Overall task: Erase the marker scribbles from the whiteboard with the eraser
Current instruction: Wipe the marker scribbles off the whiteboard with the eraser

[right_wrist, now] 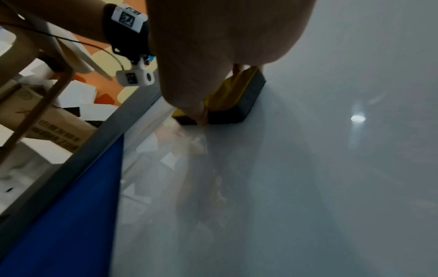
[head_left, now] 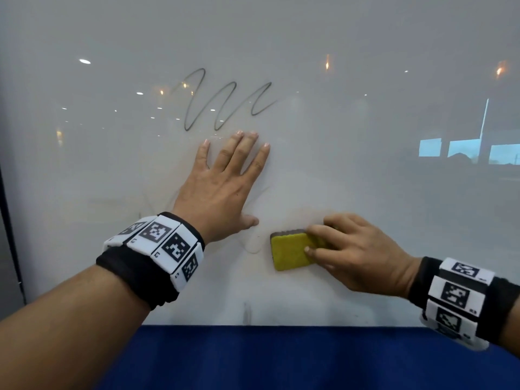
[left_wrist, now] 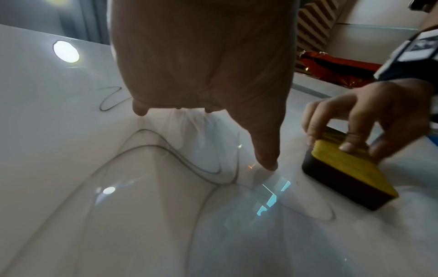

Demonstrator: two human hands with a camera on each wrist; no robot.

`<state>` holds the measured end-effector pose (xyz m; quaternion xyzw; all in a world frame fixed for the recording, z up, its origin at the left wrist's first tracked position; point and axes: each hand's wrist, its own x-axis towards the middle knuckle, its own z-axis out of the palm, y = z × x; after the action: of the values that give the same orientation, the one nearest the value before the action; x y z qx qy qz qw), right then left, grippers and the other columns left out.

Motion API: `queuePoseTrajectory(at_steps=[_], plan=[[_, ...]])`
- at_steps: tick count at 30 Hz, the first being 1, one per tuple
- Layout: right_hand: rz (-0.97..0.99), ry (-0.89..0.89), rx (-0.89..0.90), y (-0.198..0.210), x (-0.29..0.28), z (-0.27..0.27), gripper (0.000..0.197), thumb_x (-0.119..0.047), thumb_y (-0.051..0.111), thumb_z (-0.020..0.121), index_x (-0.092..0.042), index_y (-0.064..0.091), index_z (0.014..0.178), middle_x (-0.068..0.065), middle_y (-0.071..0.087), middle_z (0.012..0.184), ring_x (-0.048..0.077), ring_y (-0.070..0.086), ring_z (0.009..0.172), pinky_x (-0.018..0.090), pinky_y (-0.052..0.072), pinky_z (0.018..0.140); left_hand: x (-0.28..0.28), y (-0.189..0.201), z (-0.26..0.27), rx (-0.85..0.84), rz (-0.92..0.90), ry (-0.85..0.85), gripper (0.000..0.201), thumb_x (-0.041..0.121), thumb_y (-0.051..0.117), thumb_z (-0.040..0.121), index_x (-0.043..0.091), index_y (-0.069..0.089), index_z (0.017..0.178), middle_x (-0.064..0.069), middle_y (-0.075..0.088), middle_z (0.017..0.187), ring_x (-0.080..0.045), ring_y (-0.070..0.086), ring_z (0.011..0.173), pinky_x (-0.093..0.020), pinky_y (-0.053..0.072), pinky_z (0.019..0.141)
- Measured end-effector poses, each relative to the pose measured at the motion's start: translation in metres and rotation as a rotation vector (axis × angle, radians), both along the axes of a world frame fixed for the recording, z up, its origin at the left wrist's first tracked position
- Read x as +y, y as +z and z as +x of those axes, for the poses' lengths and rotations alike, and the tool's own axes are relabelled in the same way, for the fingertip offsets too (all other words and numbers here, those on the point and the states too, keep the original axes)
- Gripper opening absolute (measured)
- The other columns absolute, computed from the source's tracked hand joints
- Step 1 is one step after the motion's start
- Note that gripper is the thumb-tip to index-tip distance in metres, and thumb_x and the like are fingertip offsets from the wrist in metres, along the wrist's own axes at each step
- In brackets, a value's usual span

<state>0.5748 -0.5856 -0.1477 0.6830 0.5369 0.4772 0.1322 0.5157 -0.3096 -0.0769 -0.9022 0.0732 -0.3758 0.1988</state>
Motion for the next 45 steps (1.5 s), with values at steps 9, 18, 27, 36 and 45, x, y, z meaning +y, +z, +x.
queuePoseTrajectory(at_steps=[9,18,27,36,45], plan=[[0.316,0.038,-0.035,0.022,0.007,0.003,0.016,-0.019,0.068,0.088,-0.013,0.073,0.101,0.018,0.066,0.115,0.041,0.06,0.088,0.047,0.052,0.076,0.01,-0.007,0.001,-0.006,0.038,0.002,0.123,0.075,0.057,0.075,0.025,-0.025,0.151,-0.003,-0.026,0.161,-0.023,-0.019,0.15,-0.058,0.003,0.119],[0.179,0.038,-0.064,0.03,0.011,0.004,0.017,-0.021,0.062,0.093,-0.015,0.074,0.104,0.015,0.067,0.12,0.04,0.061,0.094,0.045,0.051,0.079,0.028,-0.021,-0.003,0.031,0.11,0.019,0.134,0.078,0.063,0.066,0.027,-0.029,0.149,-0.003,-0.032,0.159,-0.024,-0.023,0.149,-0.059,0.003,0.119],[0.026,0.048,-0.035,-0.019,0.034,0.0,0.017,-0.015,0.066,0.089,-0.017,0.072,0.105,0.013,0.066,0.122,0.037,0.06,0.094,0.044,0.05,0.081,0.038,-0.032,-0.005,0.033,0.13,0.044,0.14,0.073,0.071,0.064,0.029,-0.033,0.147,-0.003,-0.033,0.158,-0.025,-0.023,0.148,-0.059,0.003,0.119],[0.217,0.058,-0.022,-0.028,0.062,-0.004,0.018,-0.015,0.067,0.088,-0.015,0.073,0.105,0.015,0.067,0.12,0.039,0.06,0.093,0.045,0.05,0.079,0.04,-0.032,-0.003,0.011,0.126,0.031,0.14,0.071,0.074,0.061,0.03,-0.027,0.15,-0.002,-0.027,0.161,-0.024,-0.018,0.15,-0.06,0.006,0.119],[0.259,0.032,-0.025,0.009,0.062,-0.004,0.018,-0.018,0.065,0.089,-0.016,0.073,0.105,0.012,0.067,0.122,0.04,0.06,0.096,0.044,0.046,0.08,0.042,-0.035,-0.003,-0.001,0.109,0.019,0.139,0.07,0.075,0.061,0.028,-0.023,0.152,-0.001,-0.024,0.162,-0.022,-0.017,0.15,-0.059,0.006,0.119]])
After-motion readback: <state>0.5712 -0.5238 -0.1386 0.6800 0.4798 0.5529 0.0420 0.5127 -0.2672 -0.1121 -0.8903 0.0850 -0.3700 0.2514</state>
